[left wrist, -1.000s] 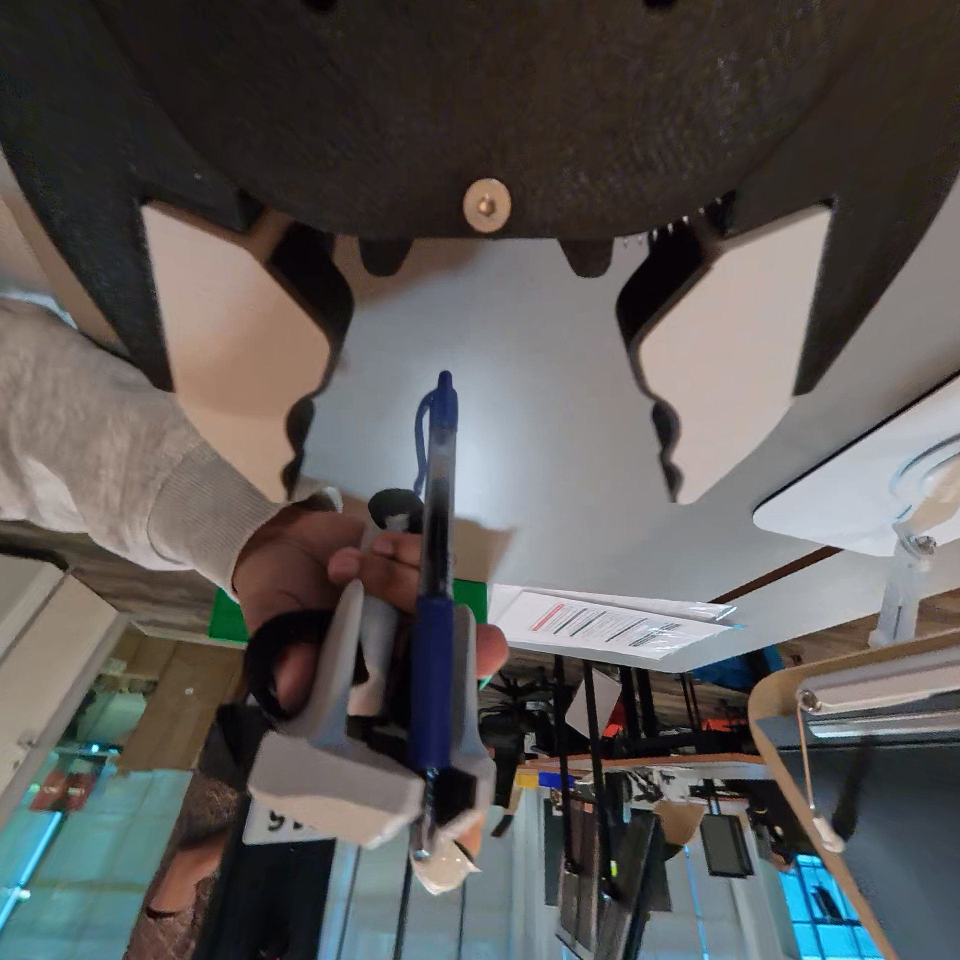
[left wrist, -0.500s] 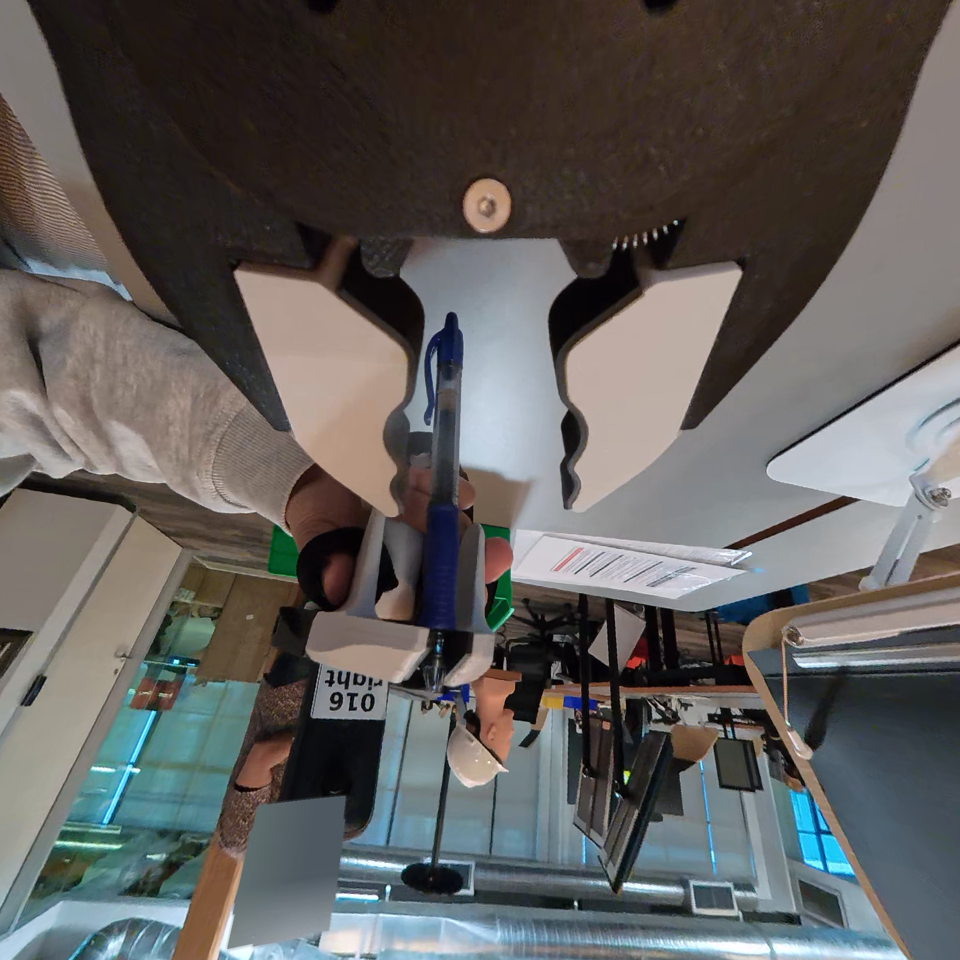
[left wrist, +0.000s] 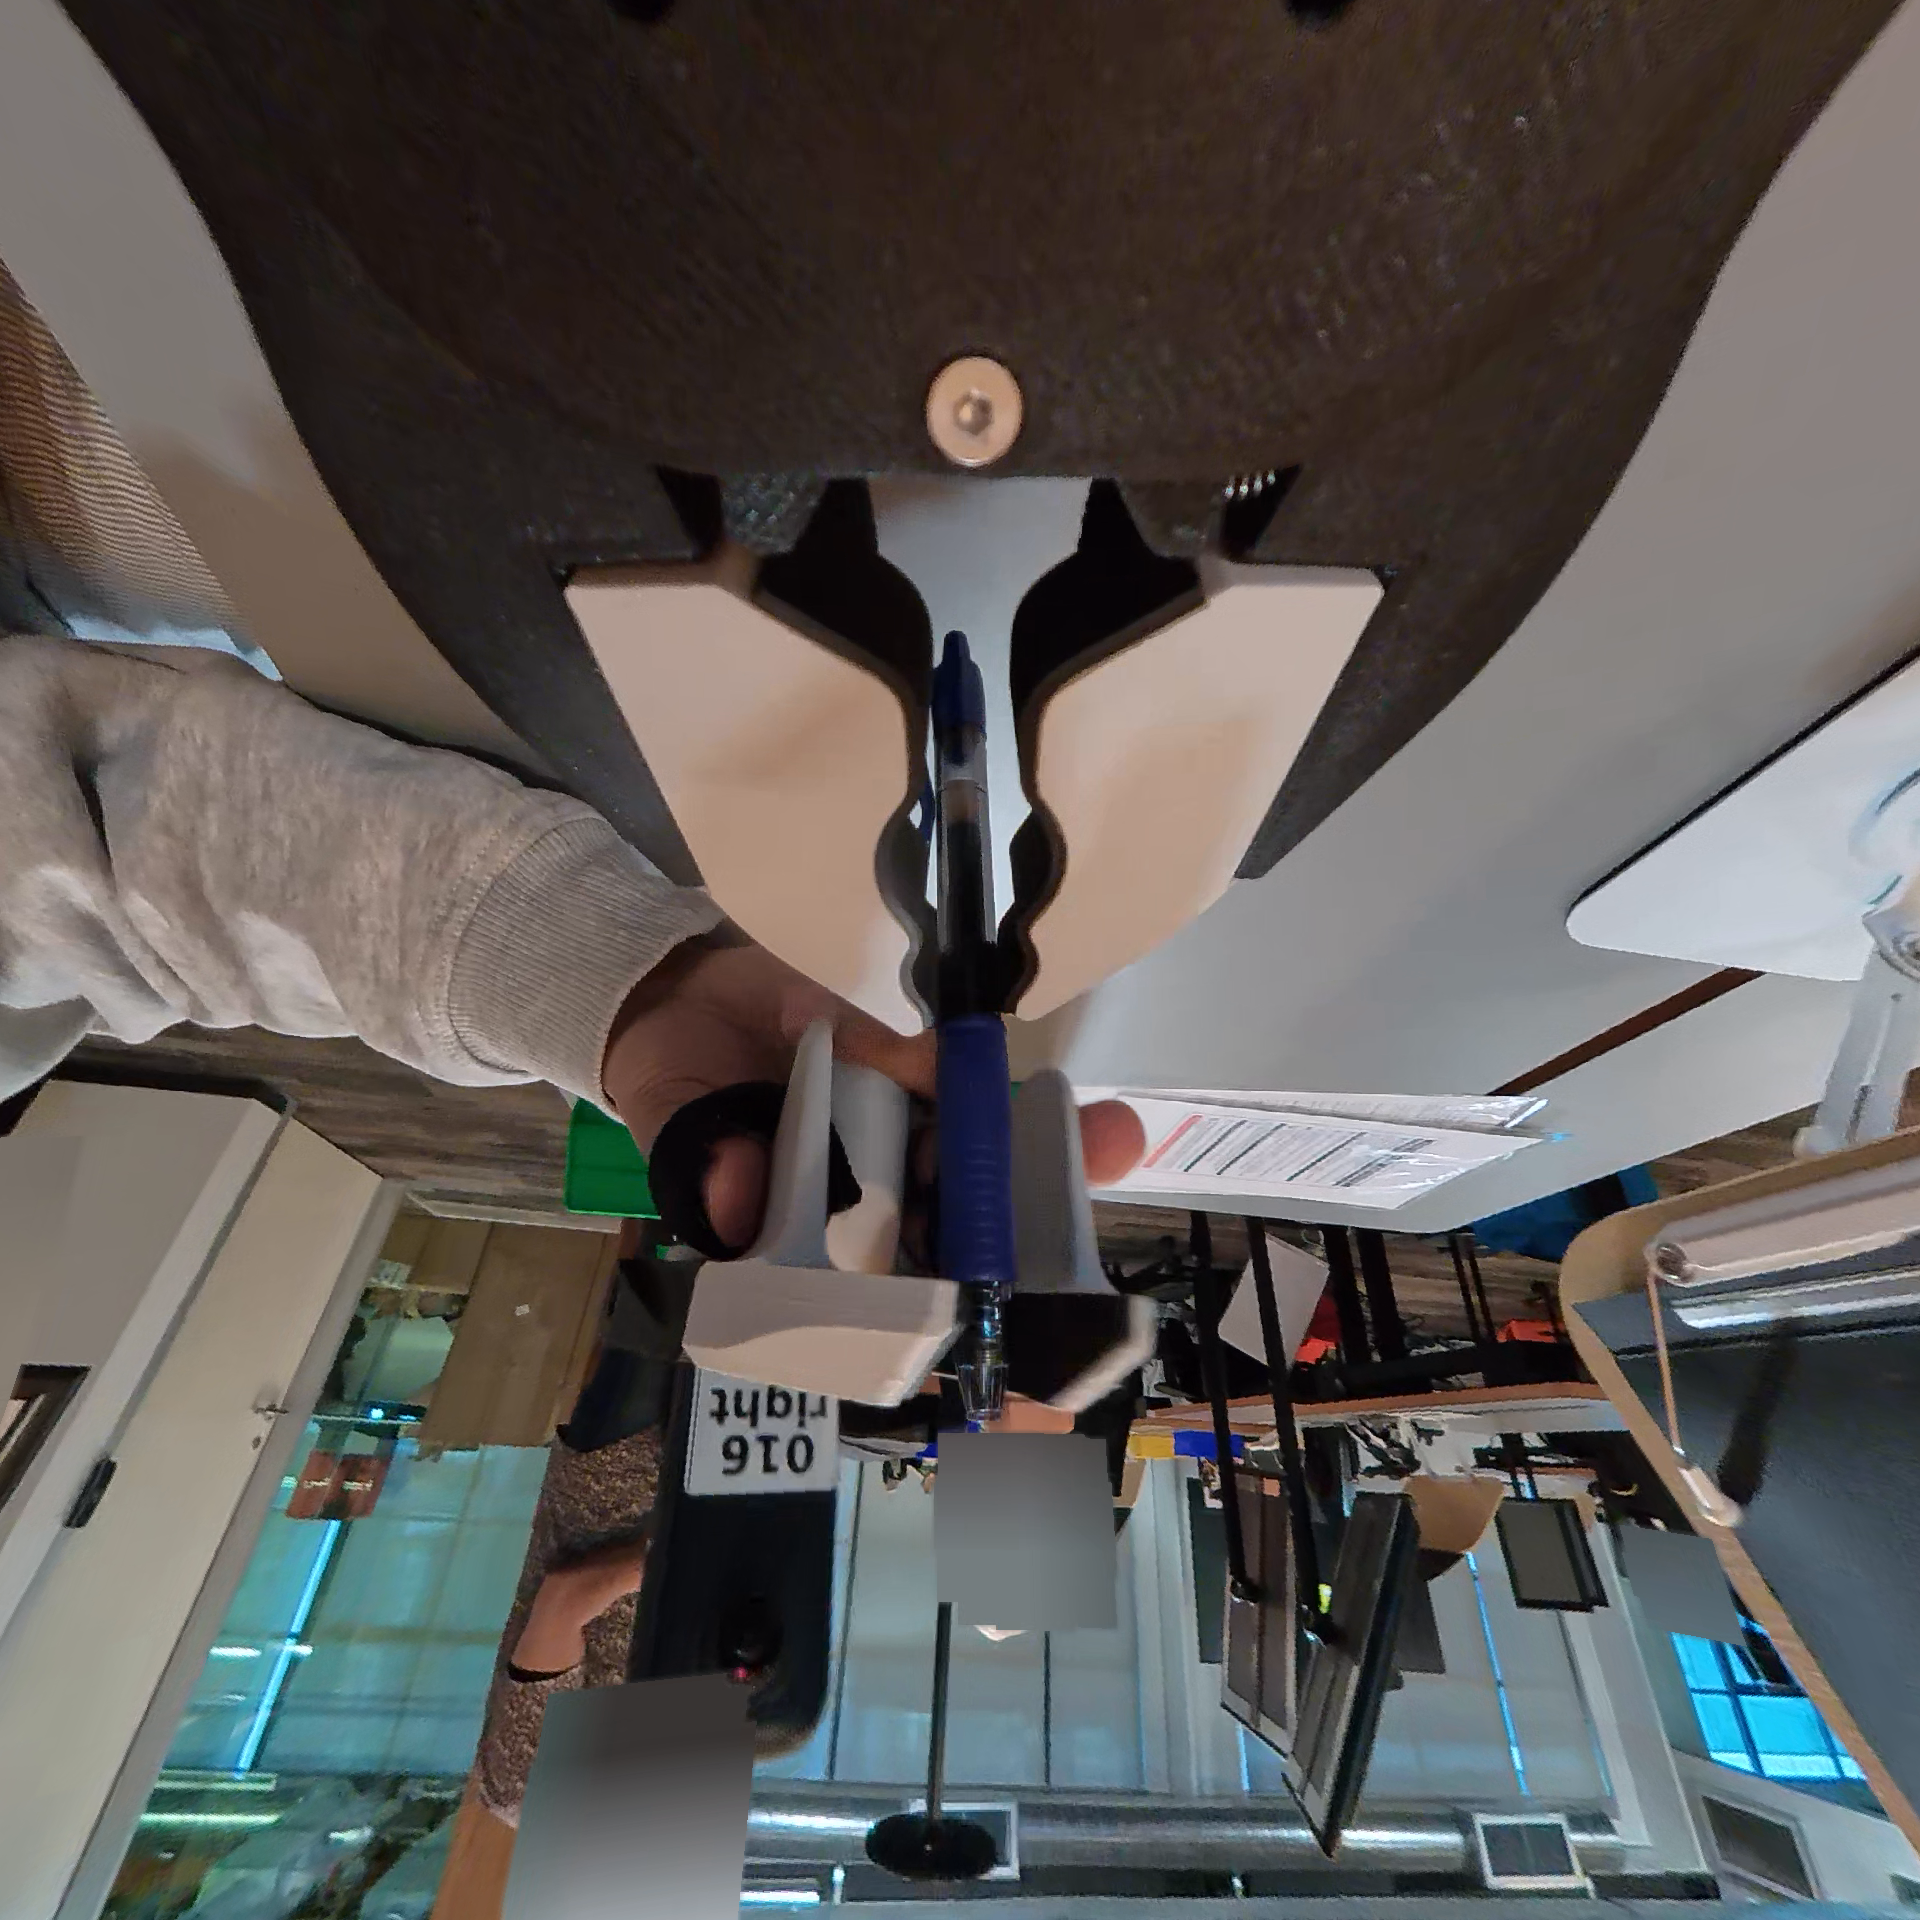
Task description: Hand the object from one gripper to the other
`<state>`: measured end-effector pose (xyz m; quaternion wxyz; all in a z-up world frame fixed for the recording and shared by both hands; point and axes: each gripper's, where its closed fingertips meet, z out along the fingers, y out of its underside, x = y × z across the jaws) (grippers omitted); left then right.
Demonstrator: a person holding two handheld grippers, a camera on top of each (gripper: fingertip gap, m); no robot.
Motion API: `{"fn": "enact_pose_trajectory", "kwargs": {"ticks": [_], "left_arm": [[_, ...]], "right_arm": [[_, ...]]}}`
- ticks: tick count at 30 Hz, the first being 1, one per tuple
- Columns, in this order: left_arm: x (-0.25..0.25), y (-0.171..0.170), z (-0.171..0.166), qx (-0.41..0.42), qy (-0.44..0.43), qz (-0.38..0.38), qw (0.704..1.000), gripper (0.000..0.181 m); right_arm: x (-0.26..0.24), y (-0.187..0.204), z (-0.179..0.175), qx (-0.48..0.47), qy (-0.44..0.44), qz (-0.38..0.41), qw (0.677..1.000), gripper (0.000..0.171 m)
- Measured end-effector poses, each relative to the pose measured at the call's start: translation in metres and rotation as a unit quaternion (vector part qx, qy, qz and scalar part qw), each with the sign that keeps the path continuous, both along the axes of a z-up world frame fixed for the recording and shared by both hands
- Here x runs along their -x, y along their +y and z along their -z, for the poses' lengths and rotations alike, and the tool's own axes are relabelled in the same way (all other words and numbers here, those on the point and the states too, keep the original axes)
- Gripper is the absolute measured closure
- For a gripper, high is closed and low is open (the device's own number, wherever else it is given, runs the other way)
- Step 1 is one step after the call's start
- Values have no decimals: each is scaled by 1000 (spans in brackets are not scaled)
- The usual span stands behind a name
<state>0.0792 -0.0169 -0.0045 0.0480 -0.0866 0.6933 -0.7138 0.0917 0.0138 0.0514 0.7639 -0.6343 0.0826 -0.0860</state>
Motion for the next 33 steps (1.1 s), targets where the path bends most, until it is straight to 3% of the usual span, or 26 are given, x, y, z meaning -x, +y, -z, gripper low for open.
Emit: {"fn": "enact_pose_trajectory", "kwargs": {"ticks": [2, 7, 11, 14, 17, 21, 33], "left_arm": [[-3, 4, -4, 12, 2, -10, 1000, 171], [-13, 19, -16, 56, 19, -34, 998, 171], [-14, 27, -18, 59, 34, -26, 997, 171], [-11, 30, -20, 58, 34, -20, 998, 171], [-10, 29, -21, 53, 32, -17, 998, 172], [-9, 30, -23, 56, 30, -17, 998, 171], [-9, 32, -29, 73, 33, -18, 997, 171]], "right_arm": [[-7, -6, -5, -22, -17, 30, 999, 130], [-16, -19, -11, -56, -8, 43, 997, 118], [-28, -14, 10, -28, 36, 36, 998, 98], [-25, 0, 38, 9, 103, -25, 994, 81], [-13, 15, 63, 62, 142, -82, 985, 88], [-1, 27, 82, 122, 114, -101, 981, 97], [13, 30, 71, 114, 50, -120, 985, 156]]}}
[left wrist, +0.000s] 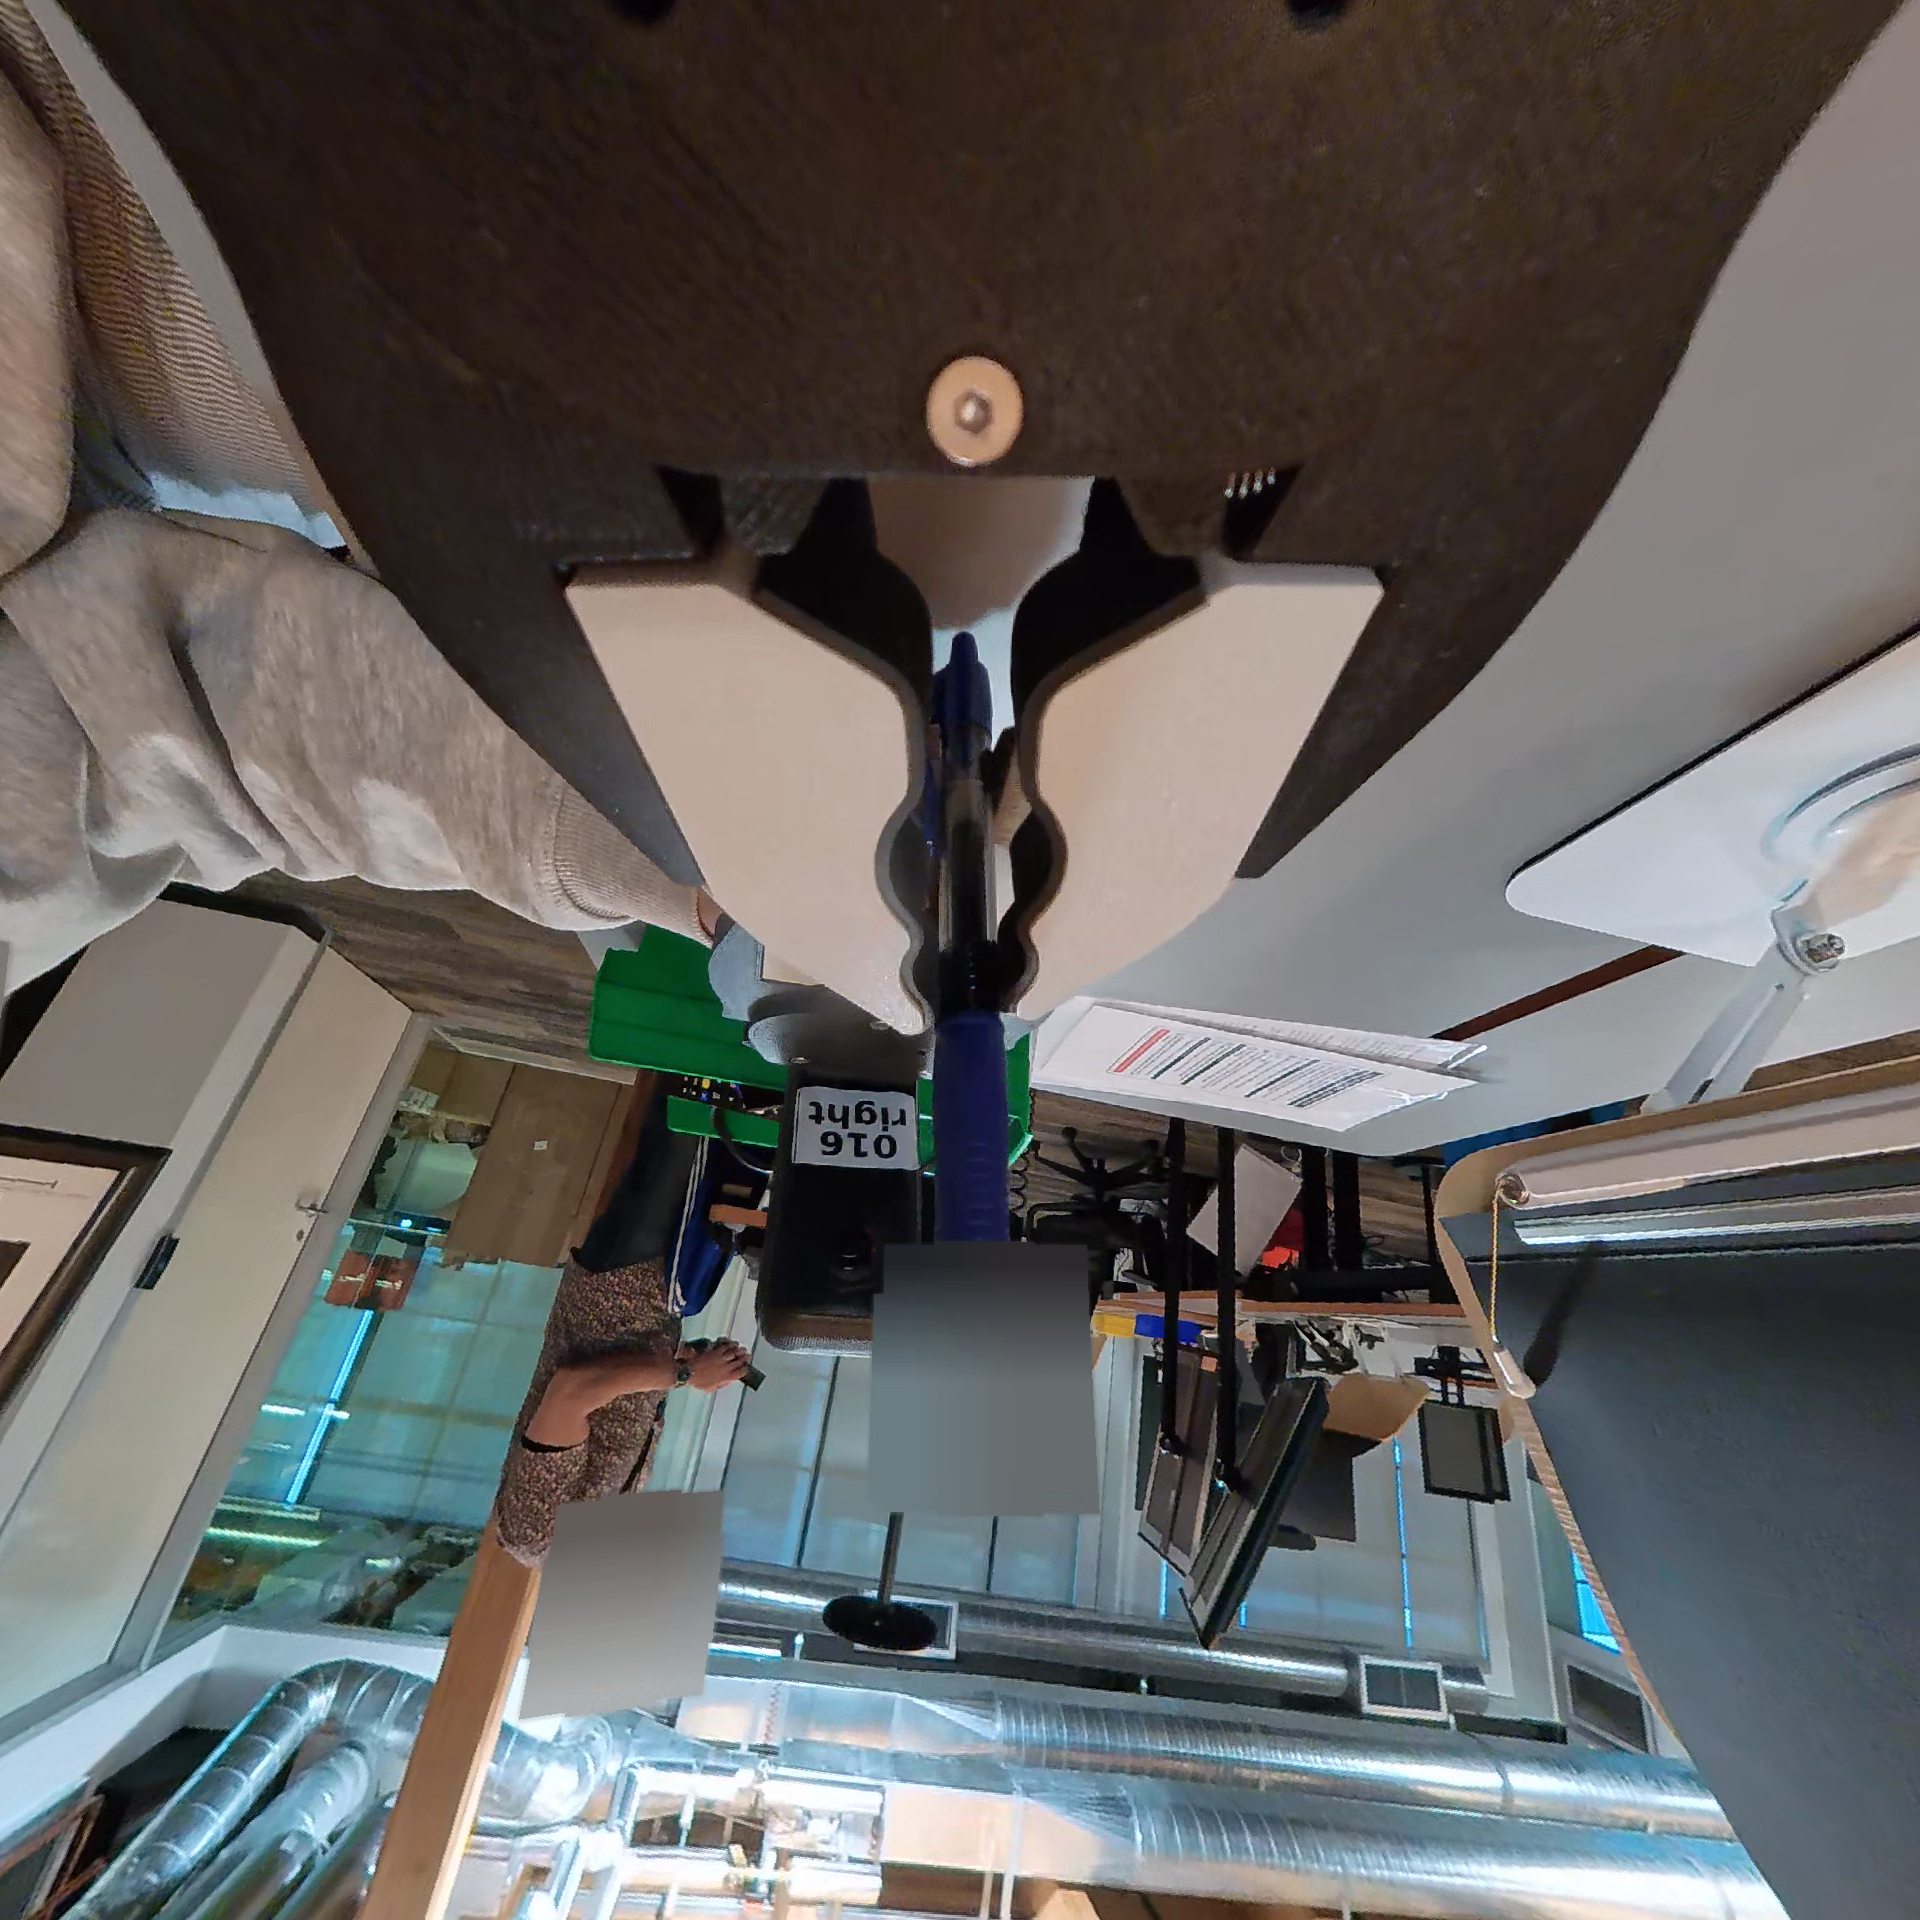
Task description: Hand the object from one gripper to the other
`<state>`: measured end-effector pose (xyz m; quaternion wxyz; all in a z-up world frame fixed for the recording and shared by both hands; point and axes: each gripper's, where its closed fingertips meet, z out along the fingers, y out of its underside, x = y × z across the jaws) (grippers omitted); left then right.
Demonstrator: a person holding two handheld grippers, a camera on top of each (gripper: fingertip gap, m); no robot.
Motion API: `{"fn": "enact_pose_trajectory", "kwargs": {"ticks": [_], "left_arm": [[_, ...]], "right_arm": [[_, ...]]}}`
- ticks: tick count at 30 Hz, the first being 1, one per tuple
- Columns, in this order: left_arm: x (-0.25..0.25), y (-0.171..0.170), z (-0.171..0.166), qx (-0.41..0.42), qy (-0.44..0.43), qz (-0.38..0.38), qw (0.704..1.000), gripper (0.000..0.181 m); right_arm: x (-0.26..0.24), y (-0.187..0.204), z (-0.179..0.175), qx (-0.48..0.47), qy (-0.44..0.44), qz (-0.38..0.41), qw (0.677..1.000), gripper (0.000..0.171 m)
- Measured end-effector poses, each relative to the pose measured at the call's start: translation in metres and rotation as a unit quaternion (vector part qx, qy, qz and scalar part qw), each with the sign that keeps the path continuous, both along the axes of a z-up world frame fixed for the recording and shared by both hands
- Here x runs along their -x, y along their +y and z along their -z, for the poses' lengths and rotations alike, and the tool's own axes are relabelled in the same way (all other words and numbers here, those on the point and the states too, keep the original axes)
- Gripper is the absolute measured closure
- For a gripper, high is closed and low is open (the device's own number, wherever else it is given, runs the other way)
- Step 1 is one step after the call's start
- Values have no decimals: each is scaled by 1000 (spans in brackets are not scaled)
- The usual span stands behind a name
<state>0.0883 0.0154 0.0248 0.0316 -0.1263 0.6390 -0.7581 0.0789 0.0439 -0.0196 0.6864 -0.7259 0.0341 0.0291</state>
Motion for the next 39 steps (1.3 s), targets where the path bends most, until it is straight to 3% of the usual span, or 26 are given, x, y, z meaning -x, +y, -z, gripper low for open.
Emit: {"fn": "enact_pose_trajectory", "kwargs": {"ticks": [7, 10, 14, 19, 28, 36, 39], "left_arm": [[3, -4, 1, 0, -1, 8, 1000, 171], [-4, -12, 9, -32, -10, -26, 999, 129], [-8, -18, 17, -58, -19, -46, 997, 110], [-8, -17, 20, -63, -11, -40, 997, 114], [-5, -27, 42, -120, 5, -15, 993, 141], [-3, -27, 37, -108, -9, -16, 994, 168], [-1, -27, 37, -109, -12, -12, 994, 171]], "right_arm": [[0, 0, 1, 7, -8, 3, 1000, 156], [-7, -3, -4, -1, -4, 25, 1000, 156], [-19, -14, -13, -21, -1, 60, 998, 156], [-28, -27, -26, -52, -2, 91, 994, 156], [-22, -31, -40, -71, -4, 89, 994, 156], [-14, -25, -42, -67, -2, 71, 995, 156], [-13, -24, -42, -67, -1, 68, 995, 156]]}}
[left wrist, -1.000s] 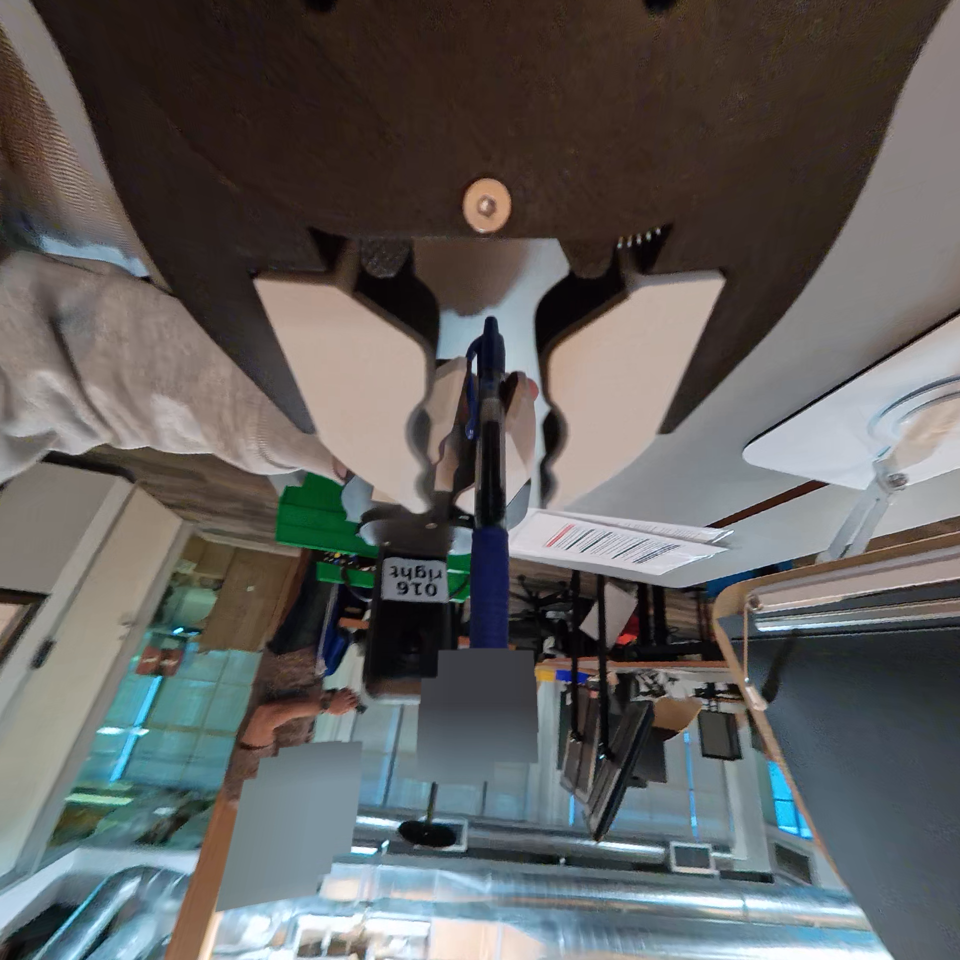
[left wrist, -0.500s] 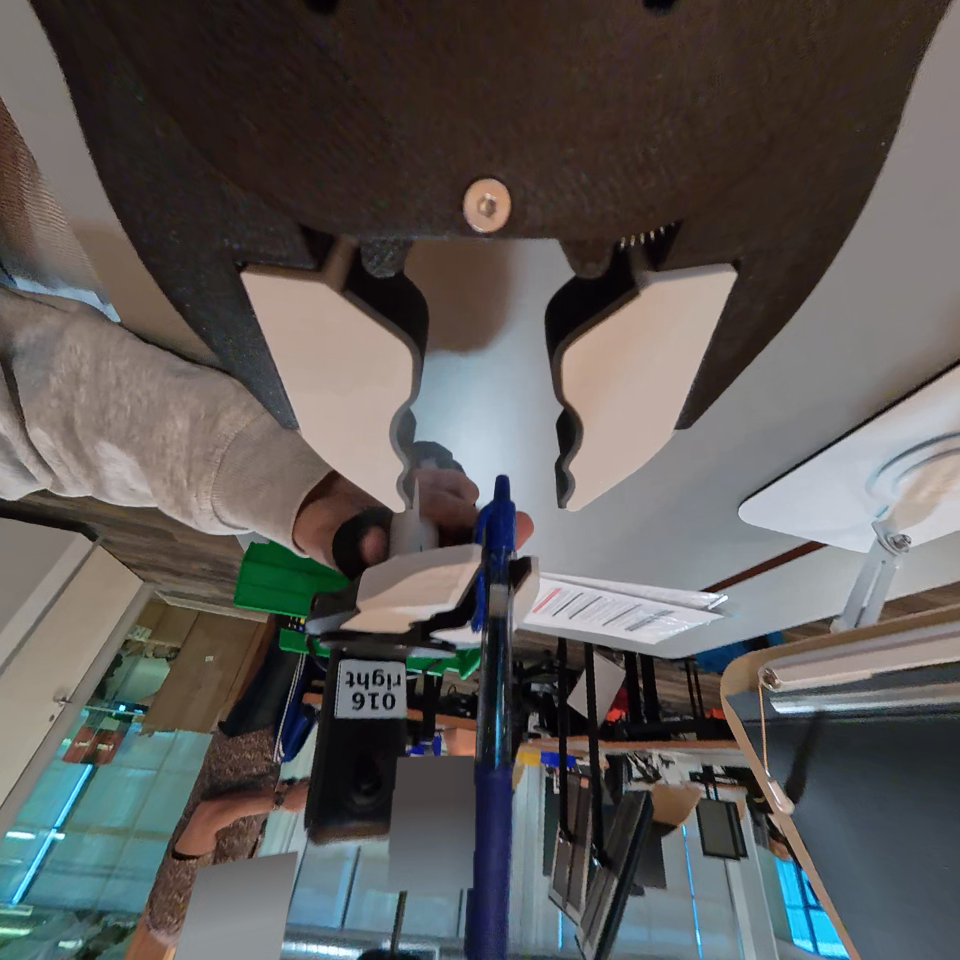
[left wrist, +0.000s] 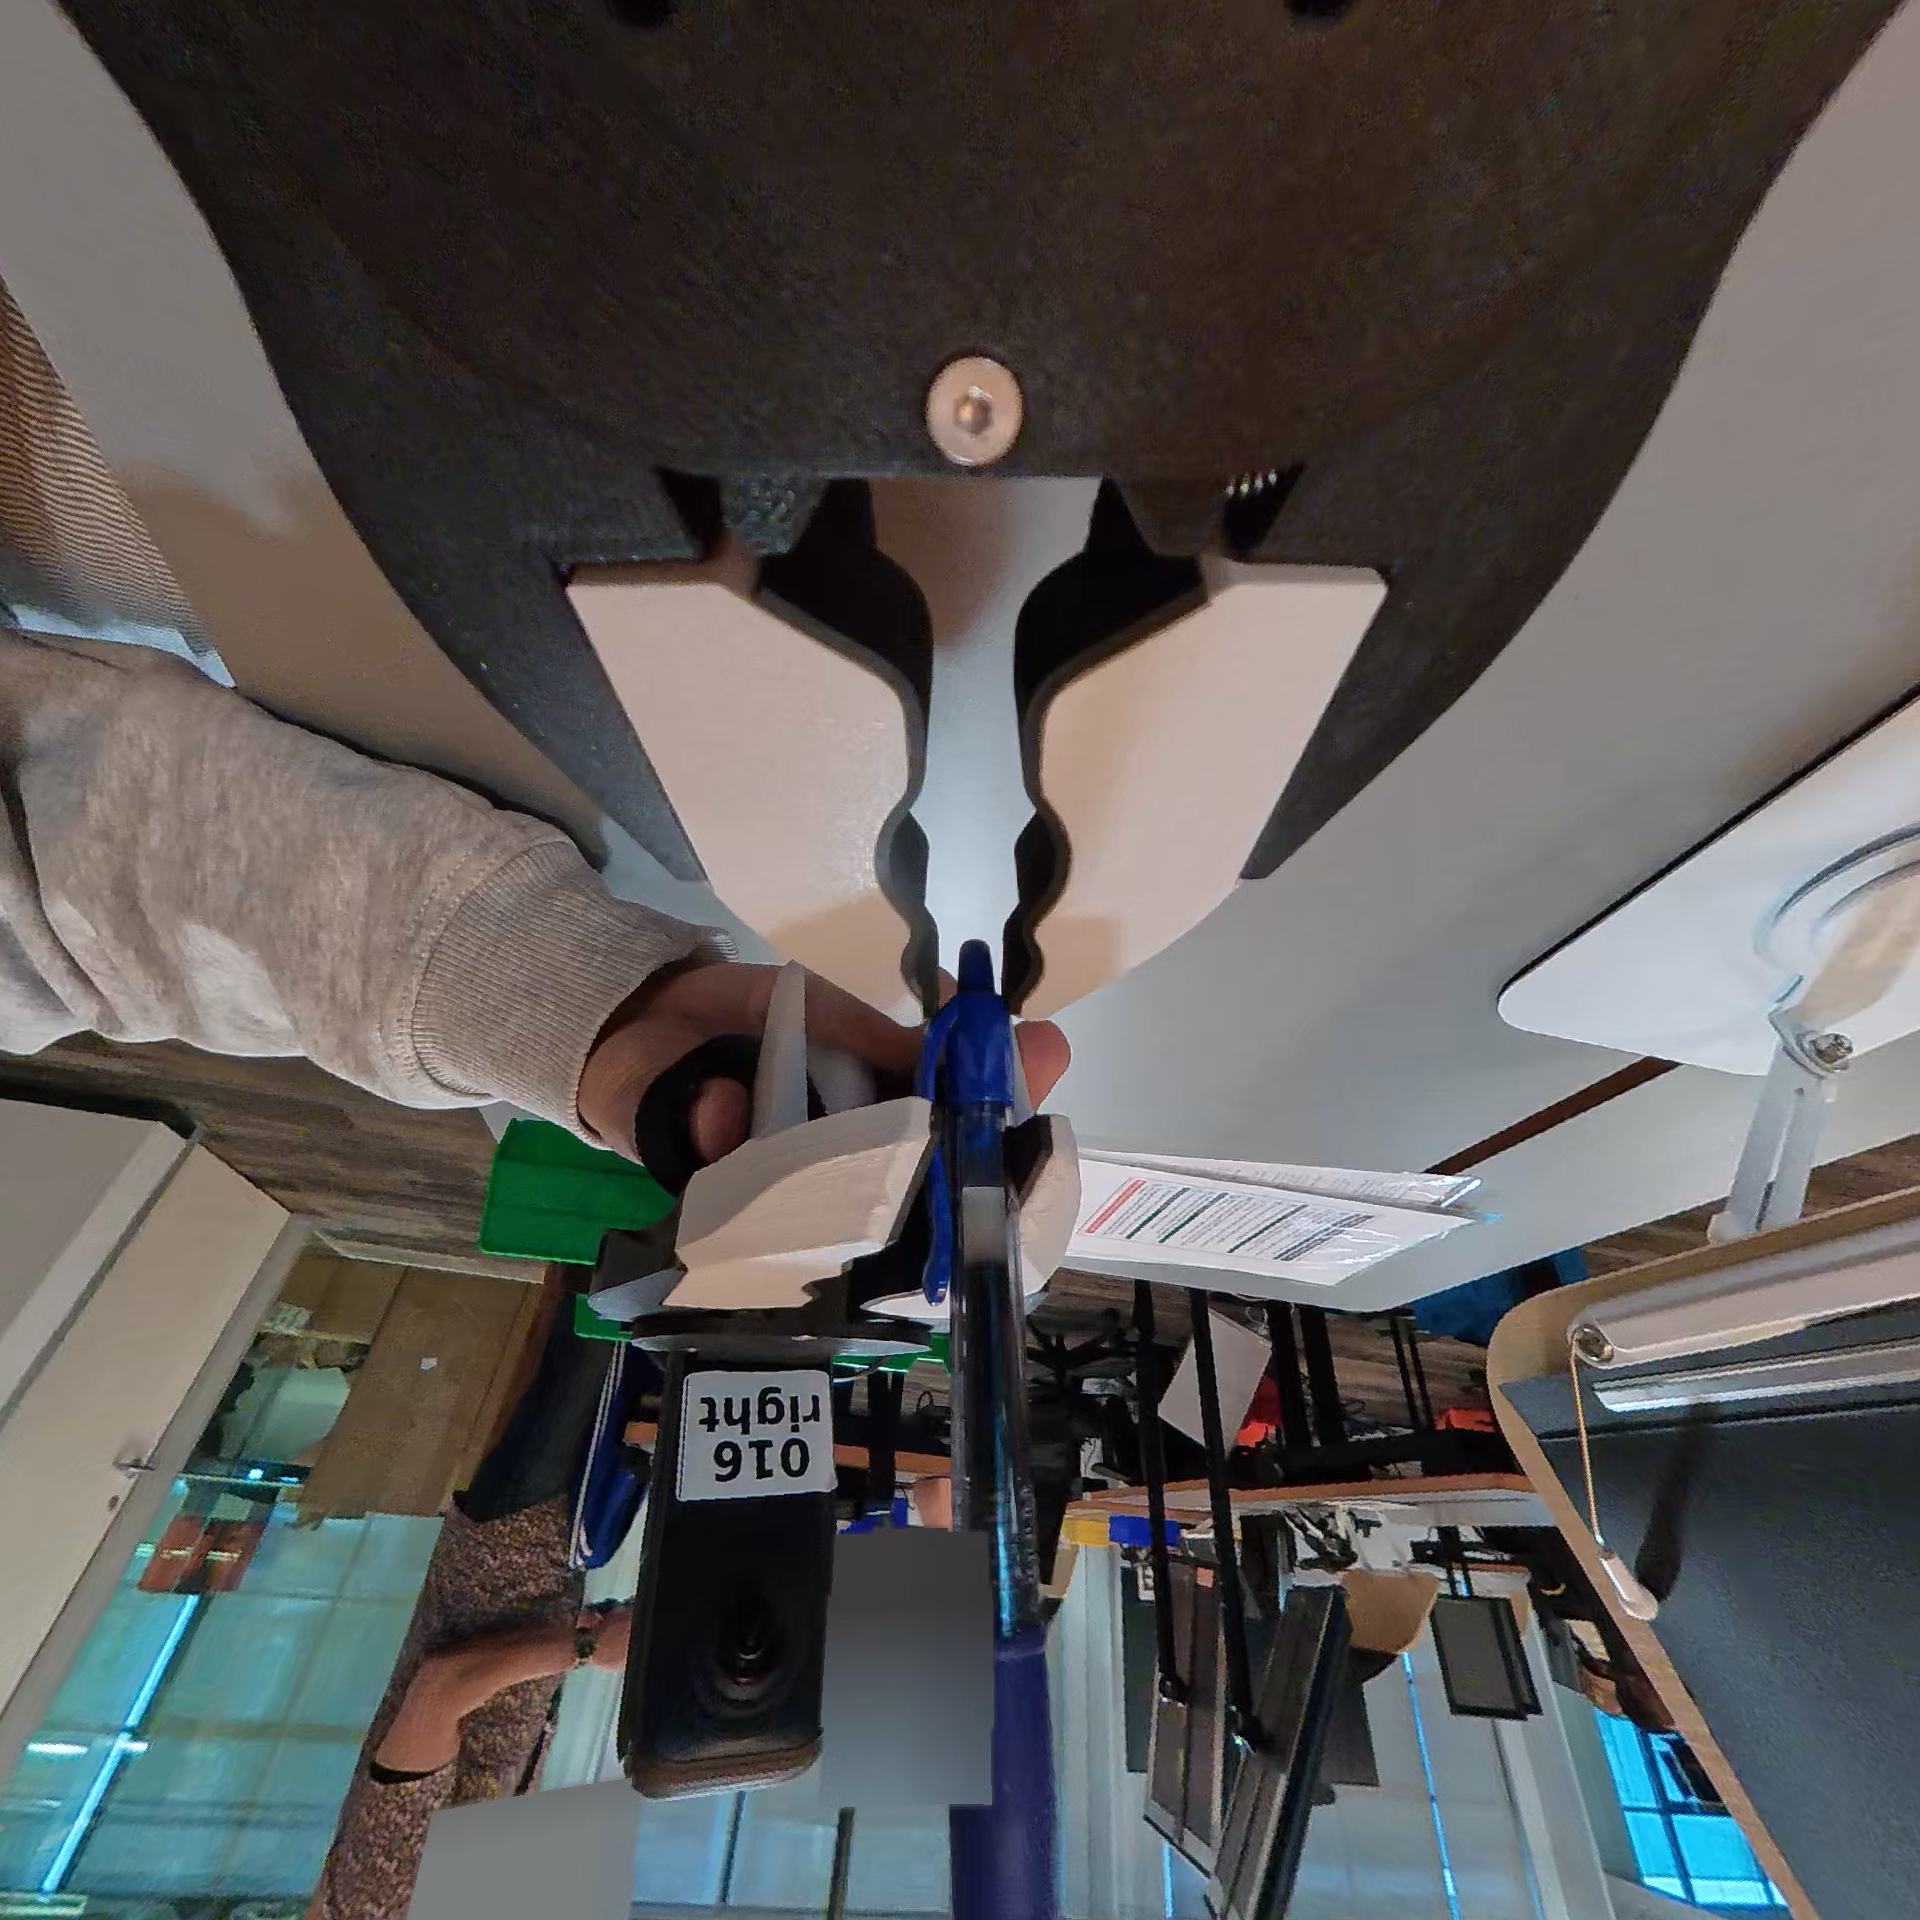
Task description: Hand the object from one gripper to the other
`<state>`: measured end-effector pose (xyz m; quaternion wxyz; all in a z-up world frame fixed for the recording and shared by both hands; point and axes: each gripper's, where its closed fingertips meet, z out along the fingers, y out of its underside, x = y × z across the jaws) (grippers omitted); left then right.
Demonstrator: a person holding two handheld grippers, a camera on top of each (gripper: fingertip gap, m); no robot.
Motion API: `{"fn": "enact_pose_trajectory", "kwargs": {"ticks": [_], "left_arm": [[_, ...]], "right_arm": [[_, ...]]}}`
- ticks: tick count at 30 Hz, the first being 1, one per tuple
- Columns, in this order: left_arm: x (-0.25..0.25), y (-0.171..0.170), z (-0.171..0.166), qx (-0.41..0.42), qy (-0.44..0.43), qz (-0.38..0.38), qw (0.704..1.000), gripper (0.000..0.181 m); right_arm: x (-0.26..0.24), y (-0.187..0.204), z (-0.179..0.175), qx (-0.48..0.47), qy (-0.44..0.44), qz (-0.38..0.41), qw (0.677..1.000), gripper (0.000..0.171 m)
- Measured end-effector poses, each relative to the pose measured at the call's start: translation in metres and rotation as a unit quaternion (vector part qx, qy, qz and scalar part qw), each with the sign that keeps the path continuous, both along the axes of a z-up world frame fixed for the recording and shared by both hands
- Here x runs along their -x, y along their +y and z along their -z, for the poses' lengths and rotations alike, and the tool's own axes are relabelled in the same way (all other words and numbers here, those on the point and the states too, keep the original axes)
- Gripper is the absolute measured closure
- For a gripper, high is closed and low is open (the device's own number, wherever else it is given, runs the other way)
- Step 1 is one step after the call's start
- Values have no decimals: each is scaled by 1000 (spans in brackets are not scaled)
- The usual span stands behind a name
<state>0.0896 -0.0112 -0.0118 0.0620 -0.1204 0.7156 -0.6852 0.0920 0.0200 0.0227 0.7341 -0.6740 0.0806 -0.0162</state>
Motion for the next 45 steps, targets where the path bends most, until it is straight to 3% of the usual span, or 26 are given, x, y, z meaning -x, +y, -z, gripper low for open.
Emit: {"fn": "enact_pose_trajectory", "kwargs": {"ticks": [9, 14, 20, 28, 39, 40, 45], "left_arm": [[4, -1, -1, 0, -1, 11, 1000, 174], [4, -1, -1, -2, -3, 12, 1000, 174], [8, -3, 0, -4, -2, 23, 1000, 174], [17, -10, 5, -16, -3, 51, 999, 174], [24, -18, 16, -42, 0, 75, 996, 174], [24, -19, 16, -42, 0, 75, 996, 174], [24, -19, 16, -39, 4, 77, 996, 173]], "right_arm": [[1, 1, -3, -10, -3, -1, 1000, 154], [-5, -3, -9, -36, 1, 14, 999, 131], [-8, -16, -26, -86, -2, 28, 996, 123], [1, -36, -51, -165, 13, -7, 986, 130], [5, -31, -51, -131, -32, 22, 991, 150], [5, -31, -51, -128, -34, 23, 991, 159], [4, -32, -50, -121, -33, 28, 992, 159]]}}
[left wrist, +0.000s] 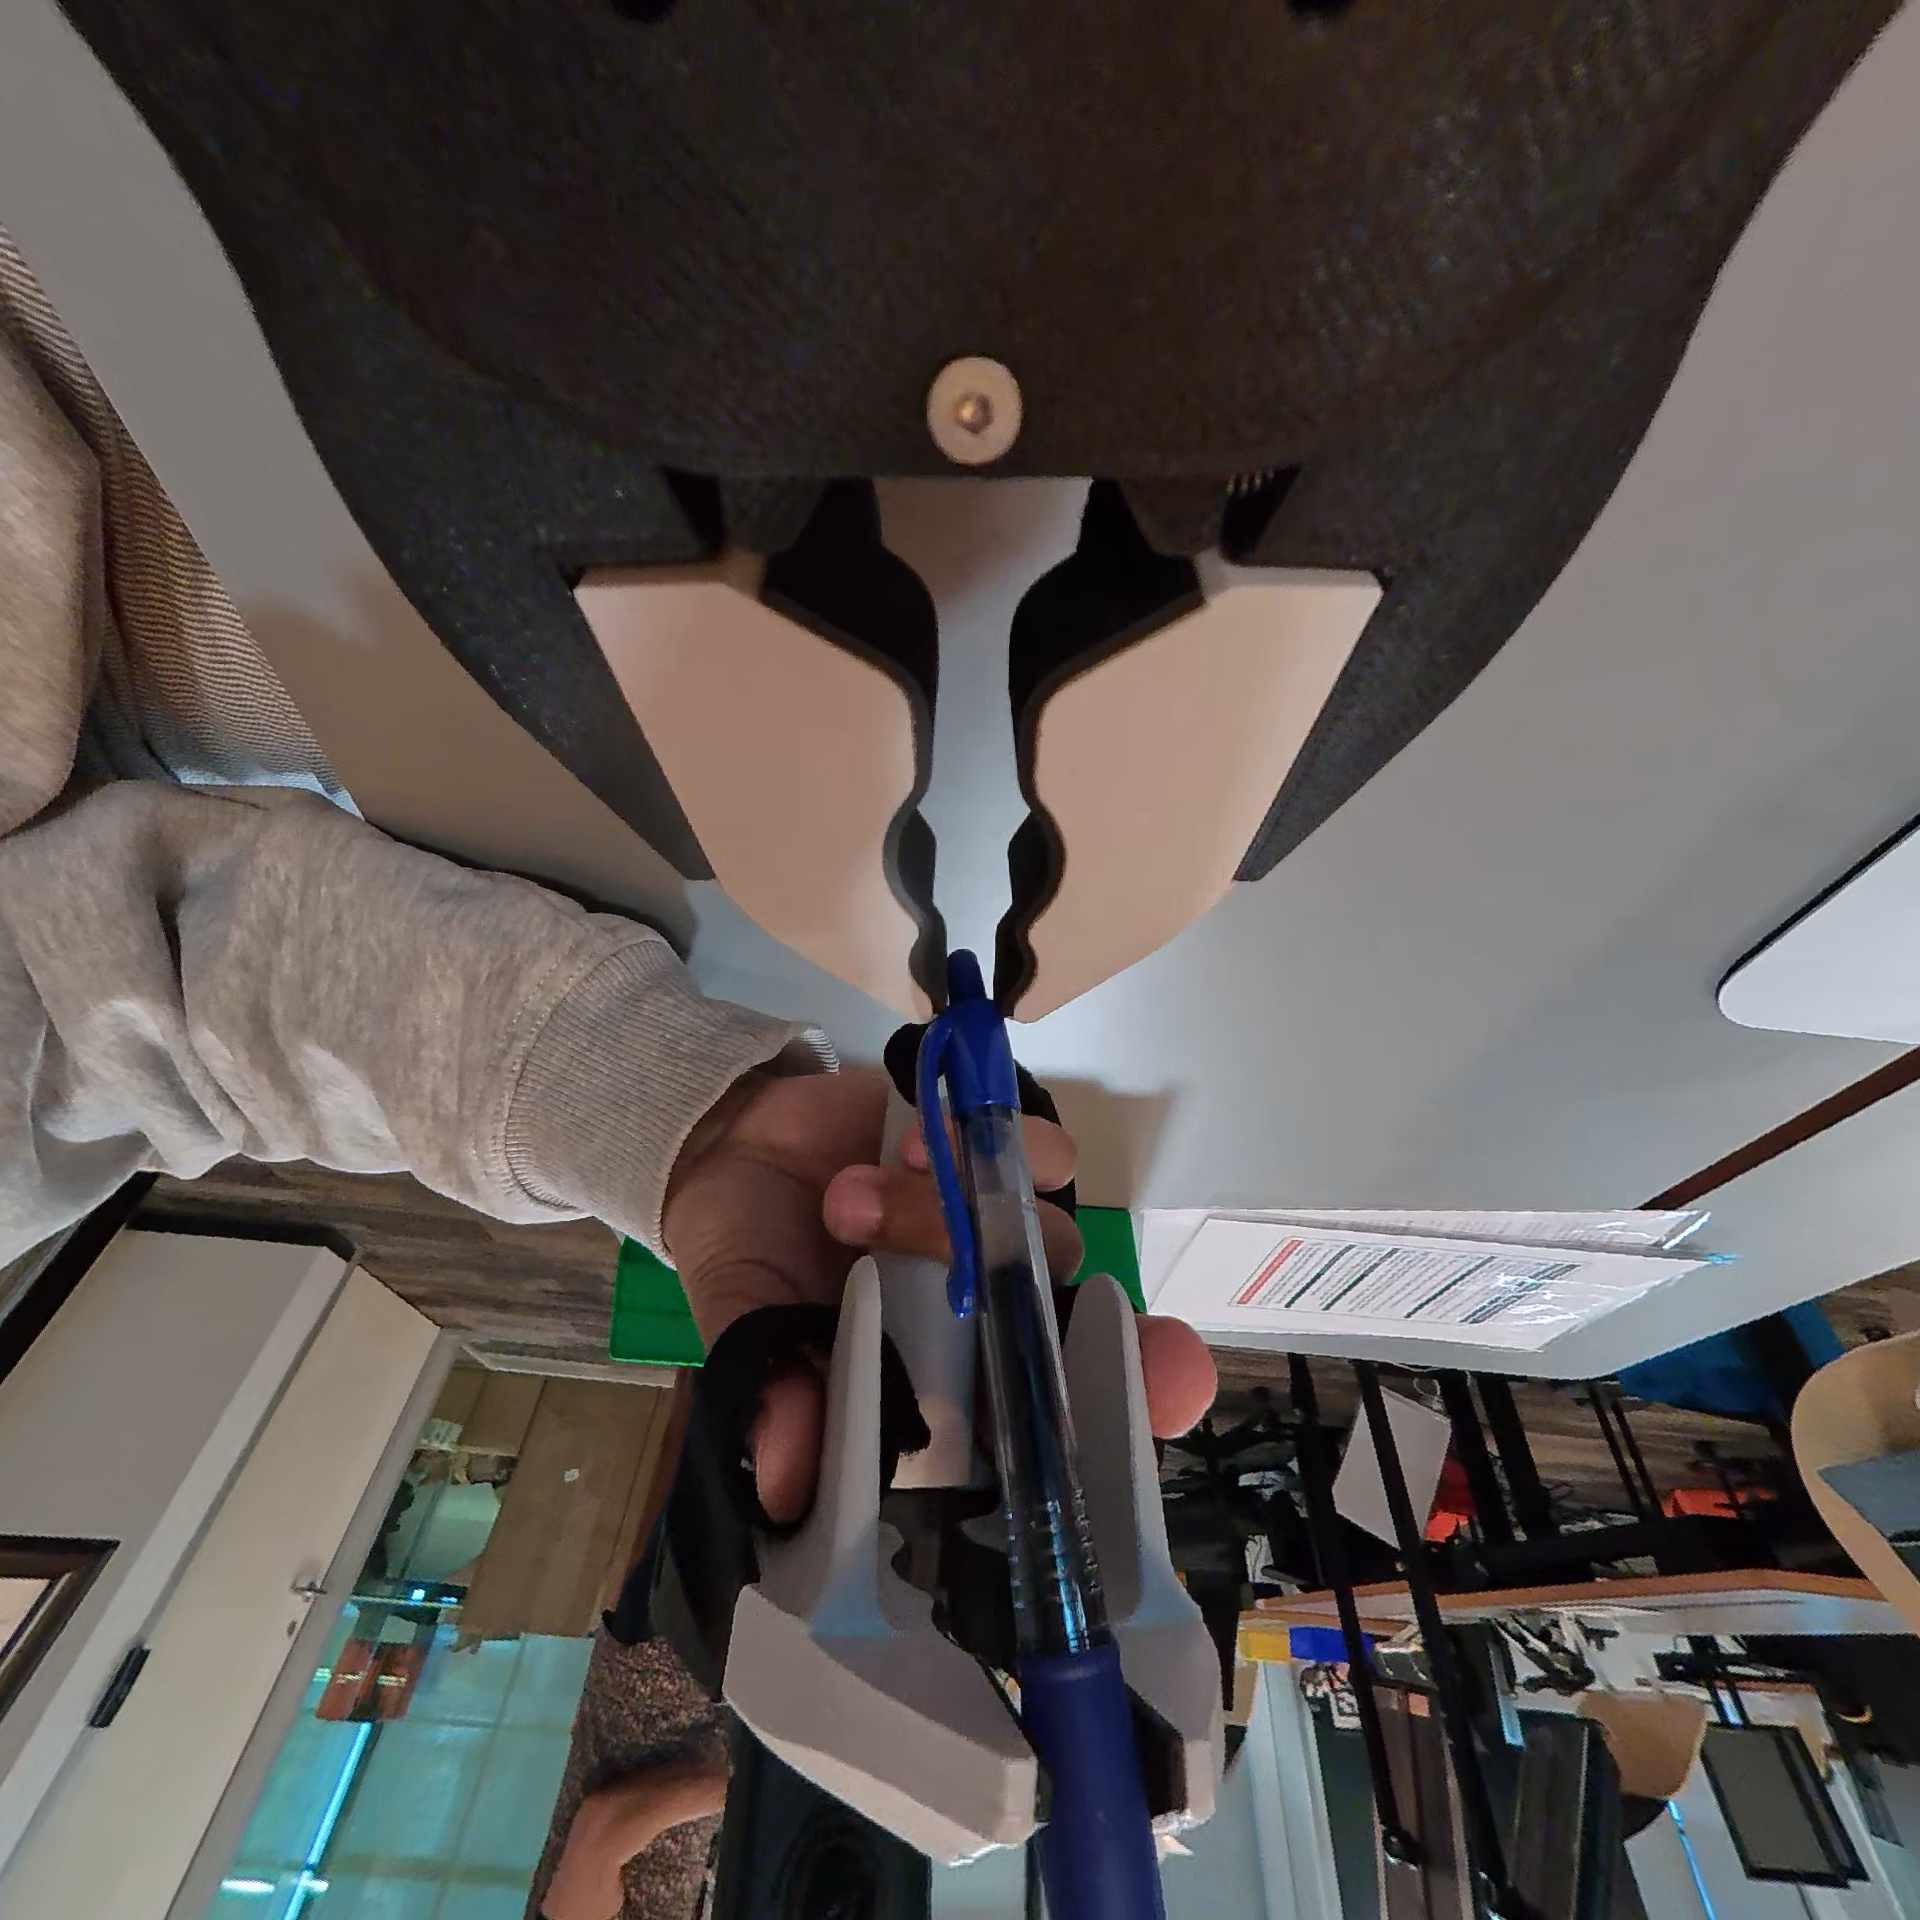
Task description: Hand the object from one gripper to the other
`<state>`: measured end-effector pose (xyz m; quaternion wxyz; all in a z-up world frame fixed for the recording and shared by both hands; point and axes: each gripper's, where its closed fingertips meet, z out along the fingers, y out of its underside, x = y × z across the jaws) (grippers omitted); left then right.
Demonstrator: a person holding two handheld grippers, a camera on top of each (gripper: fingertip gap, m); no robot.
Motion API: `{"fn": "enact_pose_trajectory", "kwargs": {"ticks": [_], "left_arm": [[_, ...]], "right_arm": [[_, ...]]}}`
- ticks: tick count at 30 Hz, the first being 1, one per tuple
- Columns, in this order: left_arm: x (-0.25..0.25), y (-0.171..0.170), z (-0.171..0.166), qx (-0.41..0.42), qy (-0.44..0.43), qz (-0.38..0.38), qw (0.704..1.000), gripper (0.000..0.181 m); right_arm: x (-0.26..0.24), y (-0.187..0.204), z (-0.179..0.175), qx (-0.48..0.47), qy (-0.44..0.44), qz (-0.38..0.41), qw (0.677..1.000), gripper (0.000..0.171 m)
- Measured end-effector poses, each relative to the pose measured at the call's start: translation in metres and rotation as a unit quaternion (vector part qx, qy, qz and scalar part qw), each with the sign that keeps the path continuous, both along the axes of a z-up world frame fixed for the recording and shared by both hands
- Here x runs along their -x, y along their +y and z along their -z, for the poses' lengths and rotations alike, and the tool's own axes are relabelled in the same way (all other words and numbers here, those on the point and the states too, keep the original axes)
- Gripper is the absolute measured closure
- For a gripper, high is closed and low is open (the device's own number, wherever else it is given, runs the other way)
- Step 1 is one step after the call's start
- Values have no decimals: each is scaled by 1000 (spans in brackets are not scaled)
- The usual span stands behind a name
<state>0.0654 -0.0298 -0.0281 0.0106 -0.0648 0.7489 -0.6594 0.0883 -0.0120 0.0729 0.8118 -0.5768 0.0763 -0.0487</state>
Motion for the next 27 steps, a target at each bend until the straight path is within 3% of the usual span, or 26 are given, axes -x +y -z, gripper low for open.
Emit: {"fn": "enact_pose_trajectory", "kwargs": {"ticks": [2, 7, 9, 12, 19, 27], "left_arm": [[-1, 0, 0, 1, 1, -1, 1000, 173], [-9, -1, 1, 1, -11, -33, 999, 130], [-18, 1, -3, 3, -37, -69, 997, 124], [-28, 9, -11, 5, -87, -121, 989, 127], [-42, 15, -19, -34, -136, -216, 966, 159], [-53, 9, -13, -37, -101, -269, 957, 147]], "right_arm": [[-1, 0, 1, 2, 0, 4, 1000, 159], [-10, -6, 0, 0, 1, 40, 999, 159], [-14, -9, -1, -2, 2, 57, 998, 159], [-20, -14, -4, -6, -3, 95, 995, 159], [-34, -20, -8, -24, 13, 177, 984, 159], [-40, -8, -4, 2, 16, 250, 968, 159]]}}
